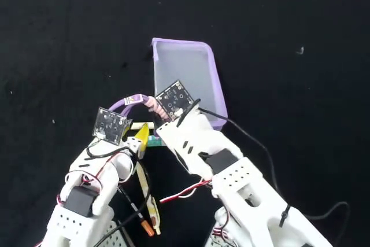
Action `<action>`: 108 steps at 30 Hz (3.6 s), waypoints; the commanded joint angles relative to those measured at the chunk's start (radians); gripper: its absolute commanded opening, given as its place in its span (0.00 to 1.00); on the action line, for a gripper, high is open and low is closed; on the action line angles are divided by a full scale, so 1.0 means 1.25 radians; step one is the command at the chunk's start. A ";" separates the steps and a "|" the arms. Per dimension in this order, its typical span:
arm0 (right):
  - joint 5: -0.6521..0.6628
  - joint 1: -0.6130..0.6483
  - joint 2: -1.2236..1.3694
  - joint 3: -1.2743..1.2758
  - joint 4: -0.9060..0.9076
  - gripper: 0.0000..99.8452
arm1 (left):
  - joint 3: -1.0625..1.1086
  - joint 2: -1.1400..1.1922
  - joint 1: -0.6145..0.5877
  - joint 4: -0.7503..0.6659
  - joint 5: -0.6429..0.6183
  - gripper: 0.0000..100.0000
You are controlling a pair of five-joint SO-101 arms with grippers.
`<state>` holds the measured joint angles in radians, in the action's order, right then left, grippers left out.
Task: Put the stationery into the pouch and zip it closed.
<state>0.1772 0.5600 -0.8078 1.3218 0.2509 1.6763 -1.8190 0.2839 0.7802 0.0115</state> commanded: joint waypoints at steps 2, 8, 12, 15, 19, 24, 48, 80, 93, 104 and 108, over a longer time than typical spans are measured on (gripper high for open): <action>0.006 0.000 -0.026 -0.004 -0.022 0.01 | 0.019 -0.004 0.053 0.018 0.117 0.14; 0.007 0.000 -0.026 -0.004 -0.022 0.01 | 0.019 -0.004 0.075 0.049 0.069 0.26; 0.007 0.000 -0.026 -0.004 -0.022 0.01 | 0.019 -0.004 0.040 0.044 0.068 0.26; 0.007 0.000 -0.026 -0.004 -0.022 0.01 | 0.019 -0.004 0.020 0.042 0.069 0.26; 0.004 0.000 -0.026 -0.006 -0.022 0.01 | 0.019 -0.002 -0.018 0.018 0.070 0.27; 0.004 0.000 -0.026 -0.008 -0.022 0.01 | 0.019 -0.002 -0.033 0.020 0.070 0.27; 0.002 0.001 -0.026 -0.036 -0.052 0.01 | -0.072 0.034 -0.033 0.021 0.064 0.27; 0.002 -0.027 -0.028 -0.045 -0.060 0.01 | -0.147 0.690 0.006 -0.560 0.032 0.21; 0.002 -0.026 -0.028 -0.052 -0.050 0.01 | -0.090 0.691 0.019 -0.714 0.097 0.20; 0.002 -0.028 -0.028 -0.114 0.060 0.01 | -0.099 0.684 0.014 -0.716 0.115 0.03; 0.004 -0.028 -0.028 -0.115 0.061 0.01 | -0.098 0.682 0.014 -0.714 0.114 0.03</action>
<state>0.1757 0.5432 -0.8078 1.2344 0.3230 1.5750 -0.9567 0.3007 -0.0913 0.1496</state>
